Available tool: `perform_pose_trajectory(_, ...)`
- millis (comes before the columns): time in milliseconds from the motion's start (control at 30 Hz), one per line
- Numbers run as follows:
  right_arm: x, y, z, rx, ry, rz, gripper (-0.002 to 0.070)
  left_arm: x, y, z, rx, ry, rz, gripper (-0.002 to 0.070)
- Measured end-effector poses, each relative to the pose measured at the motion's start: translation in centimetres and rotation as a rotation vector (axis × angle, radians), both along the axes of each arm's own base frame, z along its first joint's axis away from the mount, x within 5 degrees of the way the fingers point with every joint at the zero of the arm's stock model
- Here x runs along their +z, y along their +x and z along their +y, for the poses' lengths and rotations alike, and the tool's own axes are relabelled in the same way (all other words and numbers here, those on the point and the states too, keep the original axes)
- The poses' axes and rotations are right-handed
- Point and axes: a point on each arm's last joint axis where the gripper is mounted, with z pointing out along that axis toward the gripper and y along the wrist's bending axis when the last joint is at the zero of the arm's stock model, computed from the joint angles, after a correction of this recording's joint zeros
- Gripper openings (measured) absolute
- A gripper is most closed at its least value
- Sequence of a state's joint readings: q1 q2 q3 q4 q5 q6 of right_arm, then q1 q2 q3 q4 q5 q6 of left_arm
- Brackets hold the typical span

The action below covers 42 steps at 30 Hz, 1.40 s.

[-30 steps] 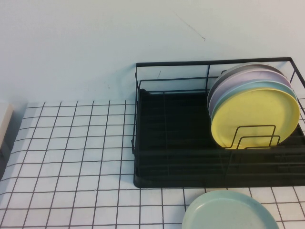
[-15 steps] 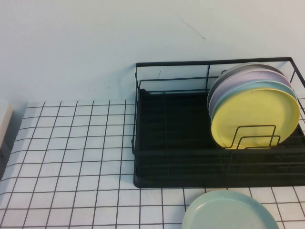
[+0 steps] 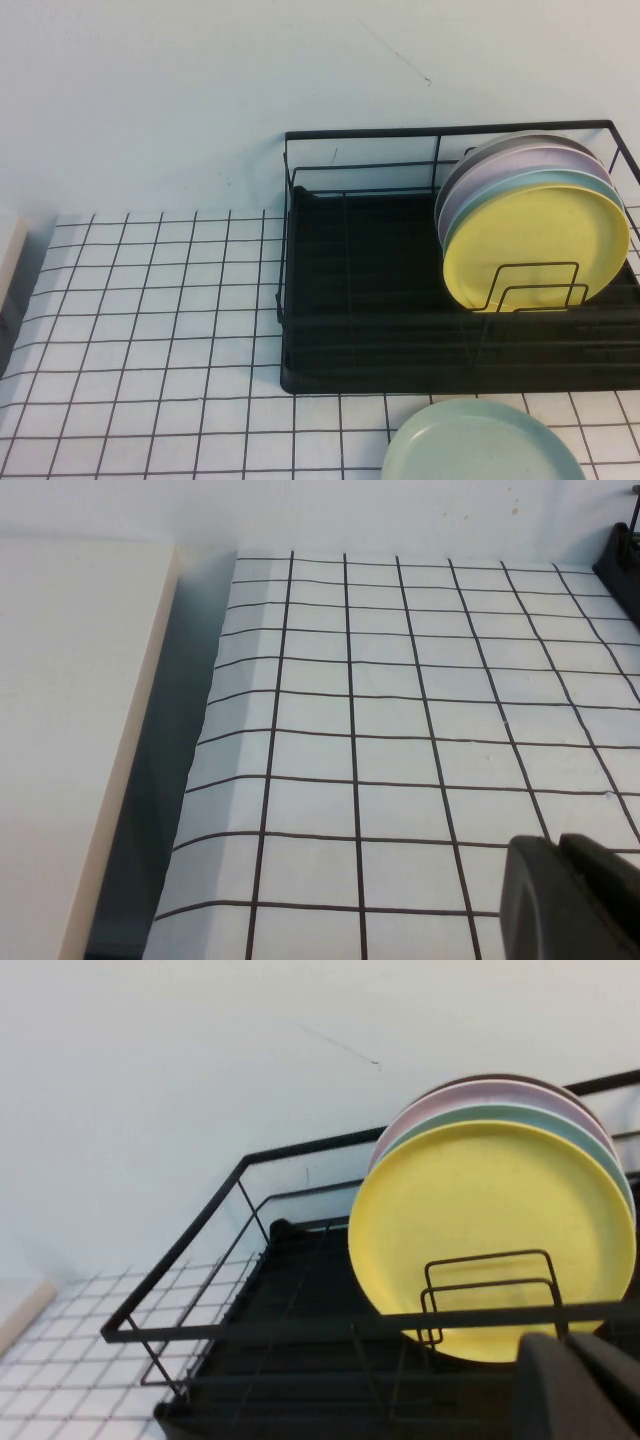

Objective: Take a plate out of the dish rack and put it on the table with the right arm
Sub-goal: Grasp the plate from the shelf

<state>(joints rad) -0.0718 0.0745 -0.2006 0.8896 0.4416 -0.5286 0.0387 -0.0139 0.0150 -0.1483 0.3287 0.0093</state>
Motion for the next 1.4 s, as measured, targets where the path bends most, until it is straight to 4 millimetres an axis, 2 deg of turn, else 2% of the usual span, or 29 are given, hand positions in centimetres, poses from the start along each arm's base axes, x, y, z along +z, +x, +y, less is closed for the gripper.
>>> perform_pose_trajectory(133, 3.5, 1.9, 0.2, 0.078, -0.202, 0.018, 0.0048, 0.0, 0.0, 0.0, 0.0, 0.0, 0.0, -0.0001)
perform_pose_trajectory(167, 4.4, 2.7, 0.3, 0.1, -0.259, 0.022, 0.0086, 0.0, 0.0, 0.0, 0.0, 0.0, 0.0, -0.0001)
perform_pose_trajectory(333, 8.1, 7.5, 0.3, 0.219, -0.494, 0.036, 0.0398, 0.0, 0.0, 0.0, 0.0, 0.0, 0.0, -0.0001)
perform_pose_trajectory(367, 8.5, 8.9, 0.2, 0.254, -0.55, 0.045, 0.0446, 0.0, 0.0, 0.0, 0.0, 0.0, 0.0, -0.0001)
perform_pose_trajectory(433, 9.2, 10.9, 0.3, 0.324, -0.673, 0.023, 0.0489, 0.0, 0.0, 0.0, 0.0, 0.0, 0.0, -0.0002)
perform_pose_trajectory(567, 8.7, 15.9, 0.2, 0.492, -0.886, 0.01, 0.0491, 0.0, 0.0, 0.0, 0.0, 0.0, 0.0, -0.0002)
perform_pose_trajectory(667, 8.1, 19.1, 0.0, 0.563, -0.969, 0.006, 0.0466, 0.0, 0.0, 0.0, 0.0, 0.0, 0.0, -0.0002)
perform_pose_trajectory(800, 7.0, 22.4, -0.2, 0.631, -1.054, -0.008, 0.0446, 0.0, 0.0, 0.0, 0.0, 0.0, 0.0, -0.0002)
perform_pose_trajectory(967, 5.1, 25.1, -0.4, 0.71, -1.133, -0.02, 0.0442, 0.0, 0.0, 0.0, 0.0, 0.0, 0.0, -0.0002)
perform_pose_trajectory(1100, 3.4, 26.5, -0.5, 0.759, -1.169, -0.012, 0.0442, 0.0, 0.0, 0.0, 0.0, 0.0, 0.0, -0.0002)
perform_pose_trajectory(1400, 1.4, 28.3, -0.6, 0.746, -1.151, -0.025, 0.0441, 0.0, 0.0, 0.0, 0.0, 0.0, 0.0, -0.0002)
